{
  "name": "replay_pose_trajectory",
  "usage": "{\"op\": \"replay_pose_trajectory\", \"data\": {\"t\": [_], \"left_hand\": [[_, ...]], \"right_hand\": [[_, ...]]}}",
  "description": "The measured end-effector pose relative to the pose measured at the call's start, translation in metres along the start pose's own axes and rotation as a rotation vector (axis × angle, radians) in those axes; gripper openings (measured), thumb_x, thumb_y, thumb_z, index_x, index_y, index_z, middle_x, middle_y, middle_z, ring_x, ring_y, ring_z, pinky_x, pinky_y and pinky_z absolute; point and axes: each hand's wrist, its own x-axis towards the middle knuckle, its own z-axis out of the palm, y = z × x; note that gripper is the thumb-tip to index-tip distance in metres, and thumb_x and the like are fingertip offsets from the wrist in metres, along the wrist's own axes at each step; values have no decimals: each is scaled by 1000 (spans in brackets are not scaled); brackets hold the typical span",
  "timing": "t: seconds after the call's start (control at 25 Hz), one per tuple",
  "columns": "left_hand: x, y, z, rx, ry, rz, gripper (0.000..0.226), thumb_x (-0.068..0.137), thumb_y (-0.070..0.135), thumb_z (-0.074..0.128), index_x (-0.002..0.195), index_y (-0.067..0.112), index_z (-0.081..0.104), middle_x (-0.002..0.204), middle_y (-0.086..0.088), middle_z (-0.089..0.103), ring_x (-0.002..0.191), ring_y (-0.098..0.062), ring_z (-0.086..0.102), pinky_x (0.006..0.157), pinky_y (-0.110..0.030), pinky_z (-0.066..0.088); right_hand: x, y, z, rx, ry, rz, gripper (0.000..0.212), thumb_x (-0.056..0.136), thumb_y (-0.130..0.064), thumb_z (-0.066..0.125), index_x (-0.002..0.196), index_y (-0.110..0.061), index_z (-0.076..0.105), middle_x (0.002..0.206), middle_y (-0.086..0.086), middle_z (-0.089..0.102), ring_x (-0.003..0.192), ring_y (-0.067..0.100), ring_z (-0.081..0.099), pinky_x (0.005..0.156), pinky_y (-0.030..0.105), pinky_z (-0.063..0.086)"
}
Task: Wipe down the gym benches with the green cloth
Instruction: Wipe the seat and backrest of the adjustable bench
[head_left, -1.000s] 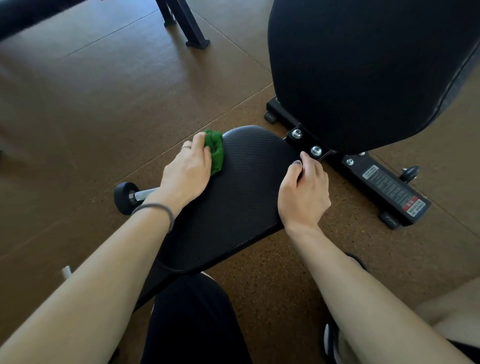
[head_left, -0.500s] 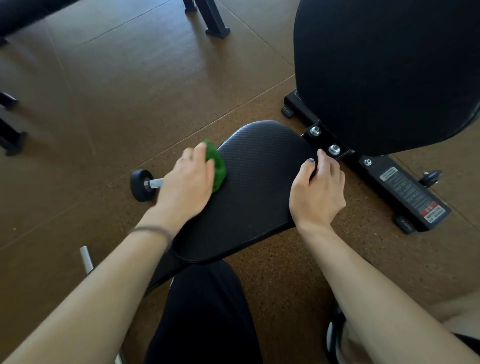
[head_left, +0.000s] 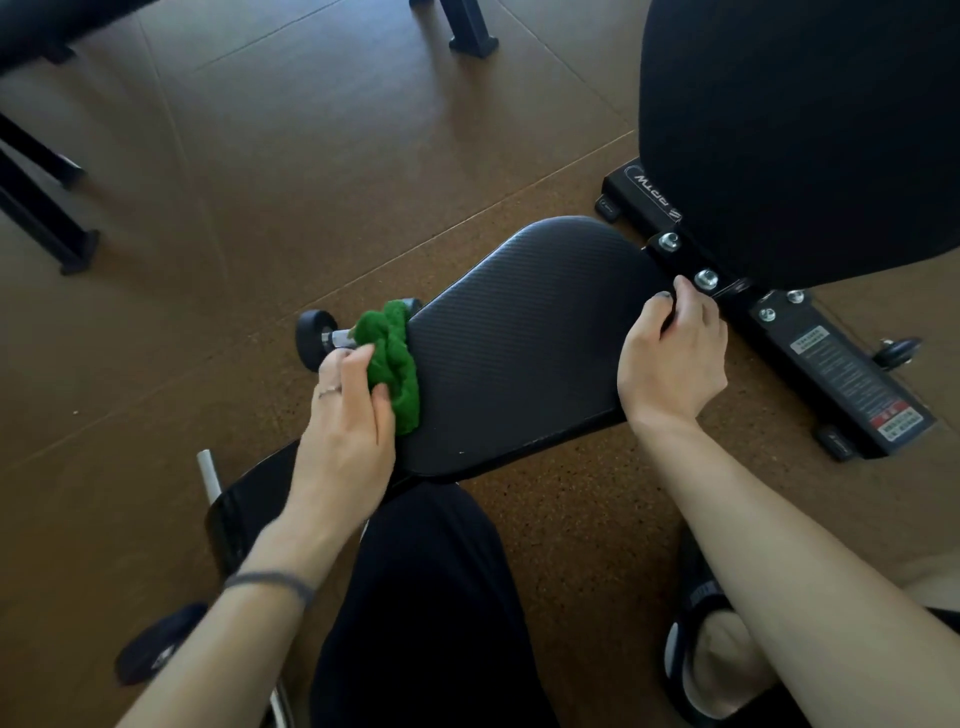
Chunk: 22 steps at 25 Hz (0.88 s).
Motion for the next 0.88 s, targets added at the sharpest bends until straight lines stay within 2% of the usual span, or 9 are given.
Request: {"op": "replay_pose_trajectory", "data": {"t": [0.12,0.24,0.32,0.48,0.6,0.72,0.88], "left_hand": [[-31,6,11,34,14,65,35,106,18,39,137,5,47,151,-16,37,138,-35,40,110,-51,42],[-41,15,15,178,-80,331,39,106,24,40,141,10,51,156,-13,42,151,-31,32,120,-56,30],[-20,30,20,275,-183,483,43,108,30,37,147,15,49,160,-9,40,153,-28,30,123,-52,26],[10,56,31,364,-300,546,50,110,36,30,157,19,36,167,-6,29,156,-26,22,126,-47,22],[-16,16,7,384,-299,636,50,108,32,41,156,19,39,166,-6,32,155,-25,25,124,-48,27],[-32,-17,-12,444,-281,714,50,106,30,46,154,16,40,163,-10,36,154,-29,28,121,-52,34],[-14,25,22,510,-256,815,49,108,28,45,154,12,39,162,-15,37,153,-34,30,123,-50,29]], "right_hand": [[-2,0,1,-29,-3,-11,54,103,-40,31,151,-21,47,153,-4,48,140,17,42,92,32,28],[-2,0,1,-39,2,-16,54,103,-41,31,151,-21,47,153,-4,48,139,18,42,94,33,31],[-1,0,2,-44,8,-12,55,103,-41,31,151,-21,47,153,-3,49,139,18,43,98,36,35],[1,-1,1,-12,-11,5,54,104,-40,31,151,-22,47,154,-4,48,141,18,41,104,39,36],[1,1,-1,2,-14,-6,53,104,-39,32,152,-22,47,154,-4,47,141,17,41,103,37,35],[1,0,2,-24,-24,-18,54,104,-41,31,152,-21,46,154,-3,47,140,17,41,95,33,31],[2,0,-1,62,-64,36,54,103,-40,31,151,-24,49,153,-8,48,141,12,40,100,29,26]]}}
